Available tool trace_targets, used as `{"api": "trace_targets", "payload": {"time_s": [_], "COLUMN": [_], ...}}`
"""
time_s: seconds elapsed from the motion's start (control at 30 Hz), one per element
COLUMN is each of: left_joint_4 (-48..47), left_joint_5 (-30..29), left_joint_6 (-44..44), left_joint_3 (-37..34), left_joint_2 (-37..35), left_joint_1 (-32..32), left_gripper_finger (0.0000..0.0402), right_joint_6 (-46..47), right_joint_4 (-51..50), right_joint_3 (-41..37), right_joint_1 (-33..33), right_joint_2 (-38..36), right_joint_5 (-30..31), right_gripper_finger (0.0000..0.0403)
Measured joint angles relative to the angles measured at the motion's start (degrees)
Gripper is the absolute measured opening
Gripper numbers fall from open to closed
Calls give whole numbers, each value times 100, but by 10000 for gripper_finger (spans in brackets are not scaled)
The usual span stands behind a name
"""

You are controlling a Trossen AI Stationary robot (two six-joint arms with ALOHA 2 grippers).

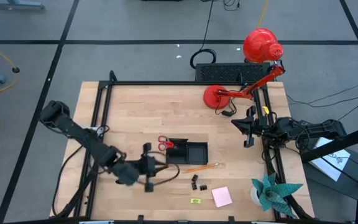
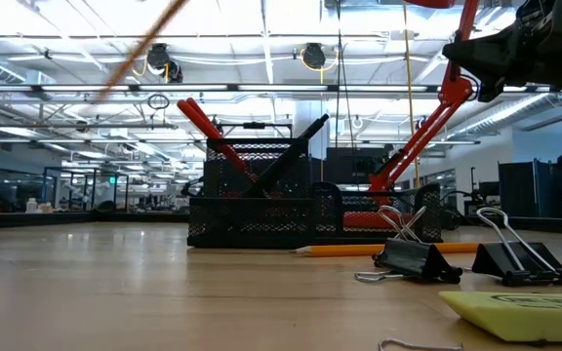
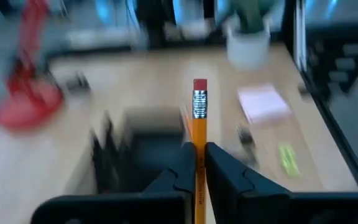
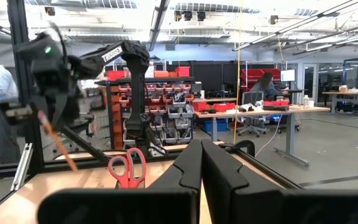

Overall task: Pick and place office supplies into organizer
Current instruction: Put the left pencil into the top left compartment of the desk organizer

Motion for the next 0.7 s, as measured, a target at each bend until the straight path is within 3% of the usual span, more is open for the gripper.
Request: {"api": "trace_targets", "payload": {"time_s": [0.23, 0.5, 0.7], "left_joint_4": [1912, 2701, 2725], "left_joint_5": [380, 2193, 2797], "left_joint_6": [2226, 2485, 2448], "left_joint_3": [2, 4, 4], "left_joint_2": [-3, 301, 856], "left_joint_1": [824, 1899, 2479], "left_gripper_finger": [32, 23, 26], "right_joint_6": [-14, -82, -73], "right_joint_4": [2, 1, 1], "right_joint_3": [1, 0, 2], "right_joint_1": [1, 0, 1], "right_joint_2": [0, 0, 0], "right_joint_5": [-2, -1, -2], "right_gripper_finger": [4, 4, 4]}}
